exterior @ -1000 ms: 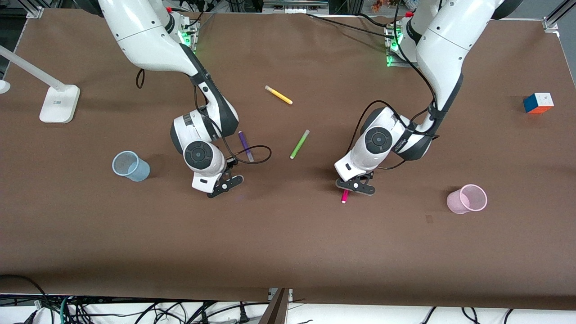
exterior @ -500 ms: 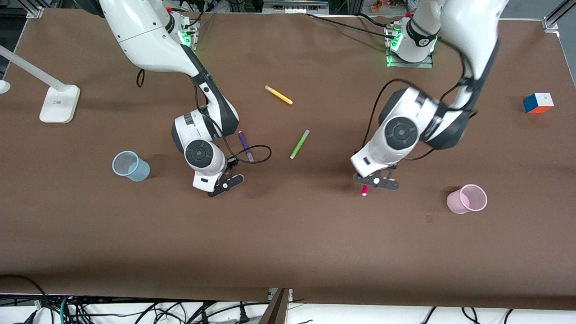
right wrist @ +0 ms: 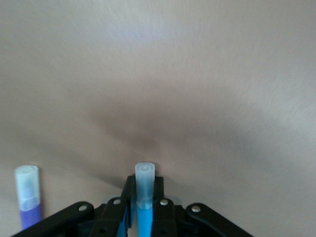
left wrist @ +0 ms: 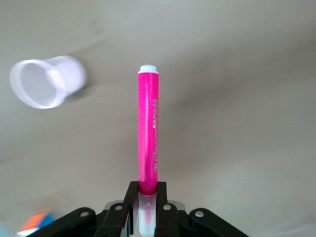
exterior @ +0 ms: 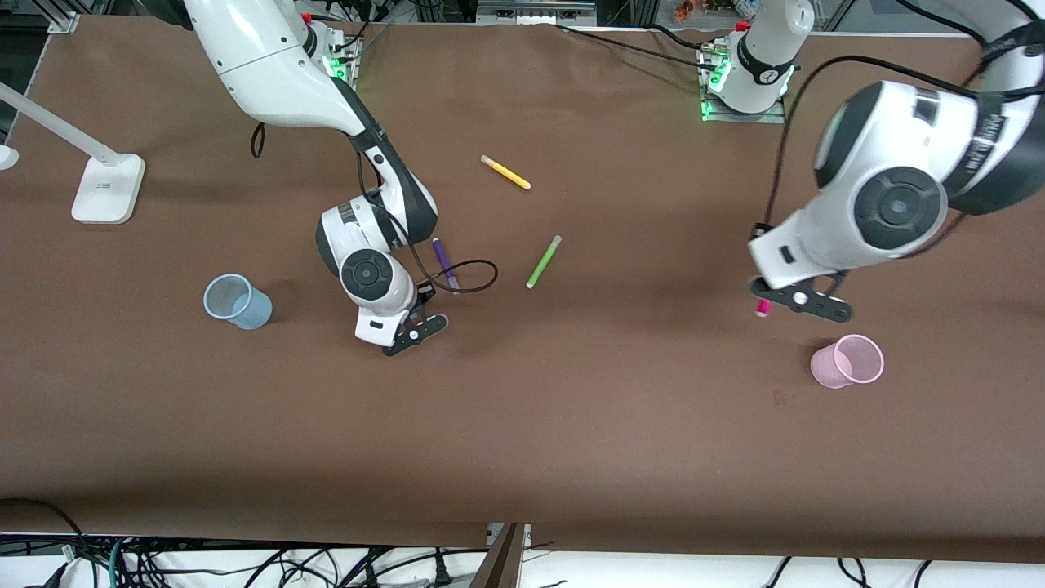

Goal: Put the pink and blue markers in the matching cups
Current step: 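Carry the pink marker to the pink cup while the right gripper carries blue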

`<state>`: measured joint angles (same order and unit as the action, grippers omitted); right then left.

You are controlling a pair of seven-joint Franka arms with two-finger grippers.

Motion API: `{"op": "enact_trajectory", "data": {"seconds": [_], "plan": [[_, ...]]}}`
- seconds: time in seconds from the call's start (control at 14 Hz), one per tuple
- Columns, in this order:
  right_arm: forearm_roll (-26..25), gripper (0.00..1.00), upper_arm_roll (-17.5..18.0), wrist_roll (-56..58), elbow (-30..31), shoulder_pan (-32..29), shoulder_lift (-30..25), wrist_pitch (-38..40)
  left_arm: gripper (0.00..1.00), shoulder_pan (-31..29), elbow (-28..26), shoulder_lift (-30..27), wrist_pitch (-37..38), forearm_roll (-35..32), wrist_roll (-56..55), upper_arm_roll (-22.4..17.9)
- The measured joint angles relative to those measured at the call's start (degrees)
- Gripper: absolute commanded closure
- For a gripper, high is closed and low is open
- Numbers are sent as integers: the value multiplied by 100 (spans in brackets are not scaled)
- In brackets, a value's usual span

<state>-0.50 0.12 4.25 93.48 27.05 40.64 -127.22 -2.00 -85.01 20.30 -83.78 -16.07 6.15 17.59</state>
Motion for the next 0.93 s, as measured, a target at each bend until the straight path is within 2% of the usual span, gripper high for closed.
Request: {"op": "enact_trajectory", "data": {"seconds": [0.14, 0.36, 0.57, 0.71, 0.93], "plan": [[46, 100, -66, 639, -98, -98, -291, 119, 100, -184, 2, 146, 68, -743, 733, -51], [550, 100, -104, 2089, -271, -579, -834, 863, 100, -280, 53, 549, 67, -1739, 1966, -374], [930, 100, -118, 3403, -549, -1006, -1192, 1803, 100, -340, 561, 1228, 41, -2539, 2951, -606], [1217, 100, -122, 4297, -723, -1264, -1313, 2317, 100, -342, 837, 1631, 25, -2905, 3132, -621], [1732, 100, -136, 5889, -794, -1811, -1336, 2760, 100, -280, 1074, 2113, -147, -3094, 3138, -615]]}}
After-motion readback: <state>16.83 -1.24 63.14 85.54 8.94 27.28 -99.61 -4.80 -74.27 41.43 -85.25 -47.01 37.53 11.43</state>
